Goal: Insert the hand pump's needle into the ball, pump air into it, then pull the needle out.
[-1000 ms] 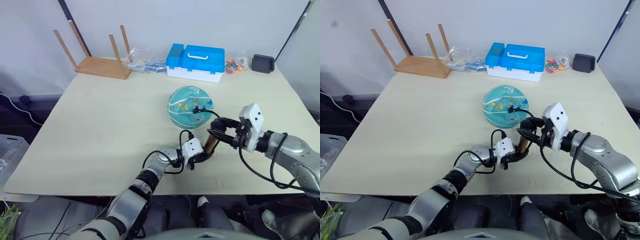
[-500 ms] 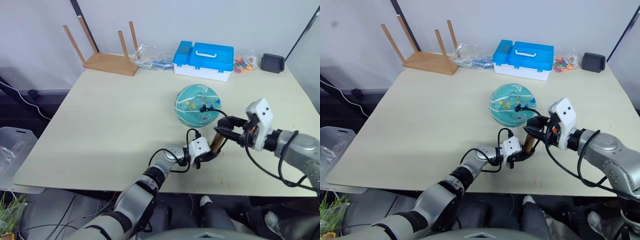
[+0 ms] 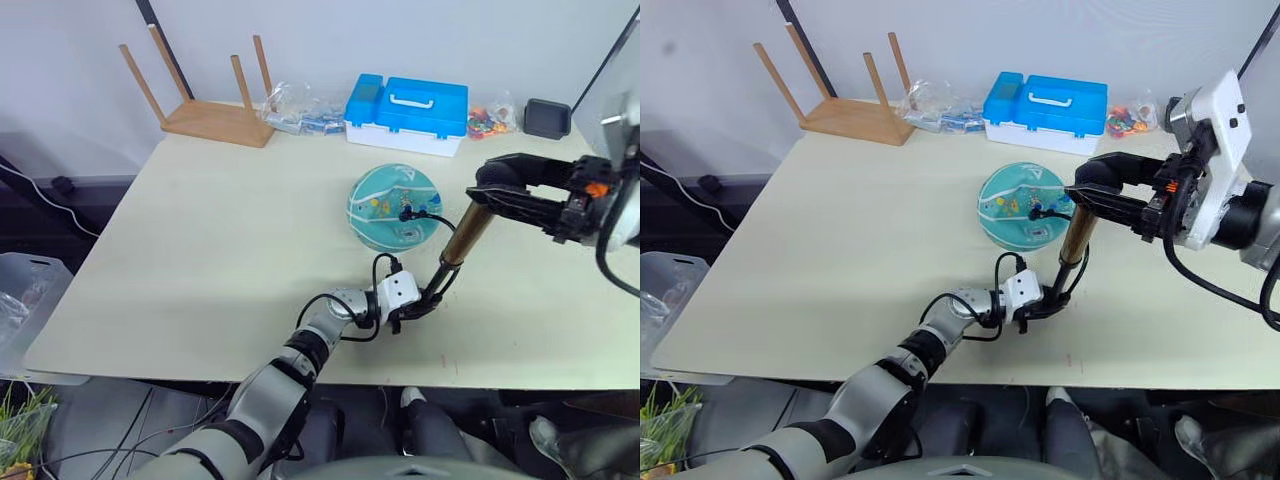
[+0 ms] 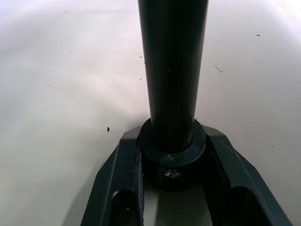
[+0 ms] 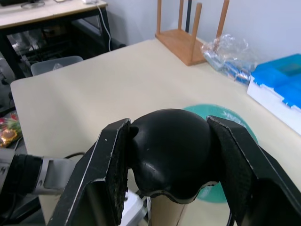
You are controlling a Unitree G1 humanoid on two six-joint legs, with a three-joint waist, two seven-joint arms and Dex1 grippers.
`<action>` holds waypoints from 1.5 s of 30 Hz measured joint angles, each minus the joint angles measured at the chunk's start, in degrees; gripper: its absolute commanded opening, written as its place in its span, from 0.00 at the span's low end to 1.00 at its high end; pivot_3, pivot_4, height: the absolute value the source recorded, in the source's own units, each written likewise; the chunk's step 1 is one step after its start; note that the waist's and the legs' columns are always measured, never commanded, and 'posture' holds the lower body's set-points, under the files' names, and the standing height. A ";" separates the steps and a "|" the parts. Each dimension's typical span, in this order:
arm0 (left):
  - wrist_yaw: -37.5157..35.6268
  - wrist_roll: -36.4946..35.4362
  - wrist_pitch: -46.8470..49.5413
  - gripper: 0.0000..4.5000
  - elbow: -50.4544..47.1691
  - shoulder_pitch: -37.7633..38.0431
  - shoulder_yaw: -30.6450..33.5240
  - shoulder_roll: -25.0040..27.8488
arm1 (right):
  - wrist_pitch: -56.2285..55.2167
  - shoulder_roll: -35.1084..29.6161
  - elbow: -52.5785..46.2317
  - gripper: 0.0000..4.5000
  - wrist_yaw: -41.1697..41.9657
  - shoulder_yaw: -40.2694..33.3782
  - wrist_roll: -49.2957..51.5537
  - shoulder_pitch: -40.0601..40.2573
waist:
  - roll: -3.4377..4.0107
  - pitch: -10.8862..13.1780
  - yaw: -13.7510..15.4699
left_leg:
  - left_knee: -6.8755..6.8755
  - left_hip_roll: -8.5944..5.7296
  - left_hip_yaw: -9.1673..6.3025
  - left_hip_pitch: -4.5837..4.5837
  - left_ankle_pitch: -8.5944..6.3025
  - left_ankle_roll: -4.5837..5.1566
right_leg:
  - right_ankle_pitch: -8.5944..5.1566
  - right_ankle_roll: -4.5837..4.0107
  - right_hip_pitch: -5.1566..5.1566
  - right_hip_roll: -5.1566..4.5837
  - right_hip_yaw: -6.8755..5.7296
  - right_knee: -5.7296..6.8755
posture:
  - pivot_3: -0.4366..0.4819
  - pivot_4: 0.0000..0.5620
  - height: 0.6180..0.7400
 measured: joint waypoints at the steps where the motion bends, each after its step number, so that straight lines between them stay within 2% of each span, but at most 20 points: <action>1: -0.05 0.00 -0.10 0.25 -0.04 0.02 -0.02 0.02 | 0.00 -0.37 0.68 0.46 0.01 0.04 0.53 0.00 | 0.00 0.00 0.00 | 0.00 0.00 0.01 -0.01 0.00 0.00 | 0.00 0.00 -0.01 0.00 0.01 0.00 | 0.48 0.27 1.00; 3: -0.05 0.00 -0.13 0.25 -0.05 0.06 -0.02 0.04 | -0.06 -0.29 0.82 0.46 0.10 0.23 0.30 0.01 | 0.00 0.00 0.00 | 0.00 0.00 0.02 -0.01 0.00 0.01 | 0.00 0.00 -0.01 0.00 0.02 -0.01 | 0.48 0.27 1.00; 5: 0.15 0.01 -0.14 0.25 -0.05 0.41 -0.03 0.43 | -4.20 4.53 0.87 0.46 1.18 3.65 -5.70 2.75 | -0.33 -0.23 -0.12 | -0.05 0.11 0.04 0.16 -0.02 0.02 | -0.01 -0.01 0.09 0.06 0.04 -0.02 | 0.48 0.27 1.00; 7: 0.29 0.01 -0.14 0.25 -0.06 0.41 -0.03 0.43 | -4.98 5.27 1.00 0.46 1.46 4.72 -7.03 3.41 | -0.26 -0.23 -0.15 | -0.03 0.11 0.09 0.17 -0.02 0.02 | -0.01 0.00 0.09 0.05 0.07 -0.01 | 0.48 0.27 1.00; 9: 0.60 0.01 -0.14 0.25 -0.07 1.03 -0.02 0.85 | -11.56 8.38 1.08 0.46 4.73 11.63 -17.81 9.01 | -0.45 -0.75 -0.34 | -0.13 0.23 0.13 0.31 -0.03 0.01 | -0.03 -0.04 0.15 0.15 0.09 -0.02 | 0.48 0.27 1.00; 11: 0.94 0.01 -0.09 0.25 -0.04 1.22 0.00 0.96 | -15.18 9.85 1.75 0.46 6.34 14.98 -22.55 11.11 | -0.51 -0.85 -0.49 | -0.13 0.23 0.18 0.33 -0.03 0.01 | -0.03 -0.03 0.14 0.15 0.14 -0.01 | 0.48 0.27 1.00; 13: 1.06 0.01 0.22 0.25 0.08 1.61 0.08 1.45 | -22.29 14.89 5.38 0.46 8.98 20.69 -30.38 14.46 | -0.98 -1.40 -0.84 | -0.21 0.32 0.15 0.57 -0.04 -0.01 | -0.06 -0.08 0.29 0.27 0.13 -0.01 | 0.48 0.27 1.00; 15: 1.29 -0.09 0.35 0.25 0.13 1.62 0.31 1.84 | -28.46 19.69 9.75 0.46 11.23 25.02 -36.70 15.81 | -1.03 -1.47 -1.53 | -0.28 0.32 0.24 0.89 -0.05 -0.02 | -0.06 -0.07 0.50 0.23 0.24 -0.01 | 0.48 0.27 1.00; 17: 1.66 -0.10 0.47 0.25 0.20 1.71 0.55 1.93 | -31.87 21.86 12.95 0.46 12.95 28.01 -41.28 16.84 | -1.03 -1.42 -1.82 | -0.50 0.33 0.31 1.17 -0.12 -0.12 | -0.09 -0.09 0.99 0.03 0.44 -0.02 | 0.48 0.27 1.00; 20: 1.63 -0.17 0.52 0.25 0.24 1.69 0.74 2.13 | -33.81 22.90 13.99 0.46 14.59 29.27 -44.09 17.25 | -0.99 -1.43 -1.87 | -0.58 0.37 0.17 1.24 -0.21 -0.27 | -0.13 -0.17 1.02 0.06 0.44 -0.03 | 0.48 0.27 1.00; 23: 1.28 -0.20 0.45 0.25 0.17 1.52 0.80 2.11 | -32.26 22.46 12.89 0.46 15.22 27.39 -43.88 16.72 | -0.89 -1.35 -1.74 | -0.59 0.38 0.09 1.19 -0.08 -0.06 | -0.11 -0.14 0.91 0.10 0.31 -0.03 | 0.48 0.27 1.00; 28: 0.59 -0.19 -0.20 0.25 -0.08 0.98 0.41 2.02 | -23.19 18.26 9.13 0.46 15.27 22.34 -38.58 15.41 | -0.74 -0.79 -1.56 | -0.44 0.25 0.18 0.97 -0.05 -0.03 | -0.07 -0.09 0.51 0.08 0.35 -0.02 | 0.48 0.27 1.00; 29: 0.59 -0.19 -0.68 0.25 -0.42 0.51 0.16 1.95 | -18.63 15.58 8.29 0.46 14.98 19.60 -34.24 13.35 | -0.56 -0.46 -1.54 | -0.34 0.21 0.20 0.79 -0.04 -0.02 | -0.02 -0.02 0.38 0.08 0.36 -0.01 | 0.48 0.27 1.00; 30: 0.59 -0.19 -0.96 0.25 -0.58 0.26 0.14 1.91 | -16.21 13.97 7.45 0.46 14.70 17.35 -31.65 11.80 | -0.25 -0.18 -1.52 | -0.12 0.17 0.21 0.20 -0.03 0.01 | 0.12 0.05 -0.10 0.10 0.35 0.00 | 0.48 0.27 1.00; 35: 0.64 -0.25 -1.23 0.25 -0.65 -0.16 0.15 1.68 | -5.20 6.12 7.32 0.46 9.55 7.82 -13.81 -0.06 | -0.17 0.30 -1.12 | -0.05 0.09 0.21 -0.06 -0.02 0.03 | 0.15 0.03 -0.31 0.02 0.36 -0.02 | 0.48 0.27 1.00; 39: 0.64 -0.24 -1.27 0.25 -0.65 -0.33 0.05 1.67 | -0.67 1.30 7.78 0.46 5.35 4.88 -4.55 -4.99 | -0.20 0.34 -0.82 | -0.09 0.20 0.17 -0.17 -0.03 0.03 | 0.14 0.01 -0.39 -0.03 0.33 -0.10 | 0.48 0.27 1.00; 42: 0.64 -0.23 -1.26 0.25 -0.63 -0.44 0.02 1.70 | -0.28 1.97 7.61 0.46 3.81 4.78 -3.23 -5.02 | -0.23 0.34 -0.77 | -0.08 0.22 0.26 -0.25 -0.03 0.03 | 0.17 -0.01 -0.48 -0.02 0.39 -0.11 | 0.48 0.27 1.00; 45: 0.65 -0.14 -1.25 0.25 -0.45 -0.43 0.00 1.83 | -4.70 6.28 5.47 0.46 4.38 6.89 -9.08 -0.97 | -0.42 0.17 -0.76 | -0.09 0.27 0.27 -0.22 -0.03 0.03 | 0.17 -0.01 -0.51 0.06 0.39 -0.08 | 0.48 0.27 1.00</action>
